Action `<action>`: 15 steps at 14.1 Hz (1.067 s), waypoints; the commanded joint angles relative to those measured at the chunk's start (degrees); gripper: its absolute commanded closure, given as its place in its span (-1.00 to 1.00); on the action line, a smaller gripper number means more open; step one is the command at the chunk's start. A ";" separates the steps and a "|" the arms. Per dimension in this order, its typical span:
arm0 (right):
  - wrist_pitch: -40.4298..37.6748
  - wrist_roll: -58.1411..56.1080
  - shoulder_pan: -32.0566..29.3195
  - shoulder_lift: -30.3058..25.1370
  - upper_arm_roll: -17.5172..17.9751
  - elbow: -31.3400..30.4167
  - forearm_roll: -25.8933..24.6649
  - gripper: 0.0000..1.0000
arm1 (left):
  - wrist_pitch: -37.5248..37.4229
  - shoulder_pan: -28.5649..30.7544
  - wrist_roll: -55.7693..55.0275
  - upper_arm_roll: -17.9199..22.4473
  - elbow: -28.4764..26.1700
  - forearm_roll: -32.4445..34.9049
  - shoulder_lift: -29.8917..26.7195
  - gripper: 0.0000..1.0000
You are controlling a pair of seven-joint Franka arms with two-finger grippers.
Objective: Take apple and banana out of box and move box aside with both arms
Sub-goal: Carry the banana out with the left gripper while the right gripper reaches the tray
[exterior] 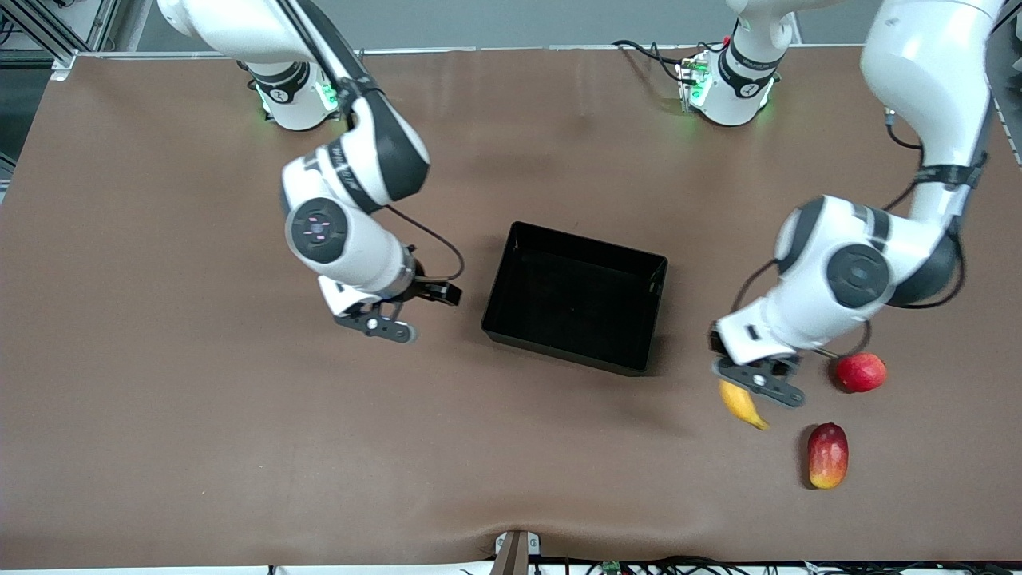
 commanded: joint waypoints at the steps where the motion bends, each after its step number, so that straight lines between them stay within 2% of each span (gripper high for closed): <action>1: 4.09 5.24 3.94 3.94 -0.78 0.84 0.98 -1.00 | 0.48 3.10 12.64 -0.26 5.50 -0.41 6.11 1.00; 3: 7.42 8.76 7.19 6.40 -0.87 0.75 0.63 -1.00 | 1.27 3.55 21.35 1.31 8.50 -0.41 9.46 1.00; 6: 10.69 9.83 8.96 9.22 -0.87 0.75 0.19 -1.00 | 7.84 3.55 30.24 3.60 8.51 0.03 13.24 1.00; 8: 11.39 9.83 9.32 9.84 -0.87 0.66 -0.78 -0.46 | 11.89 3.29 34.13 4.92 8.60 0.65 16.40 1.00; 9: 11.48 9.83 9.49 10.10 -0.87 0.66 -0.95 0.14 | 13.12 3.20 34.31 4.92 8.51 0.73 17.29 1.00; 10: 11.66 10.00 9.67 10.28 -0.87 0.66 -0.96 0.64 | 13.22 3.11 34.14 4.92 8.42 0.82 17.64 1.00; 11: 11.83 10.18 9.76 10.63 -0.87 0.75 -0.96 1.00 | 13.22 3.02 33.53 5.01 8.25 0.65 17.82 1.00; 15: 11.49 10.01 9.76 10.54 -0.87 0.84 -0.96 1.00 | 13.22 3.72 33.35 5.36 7.72 0.65 18.44 1.00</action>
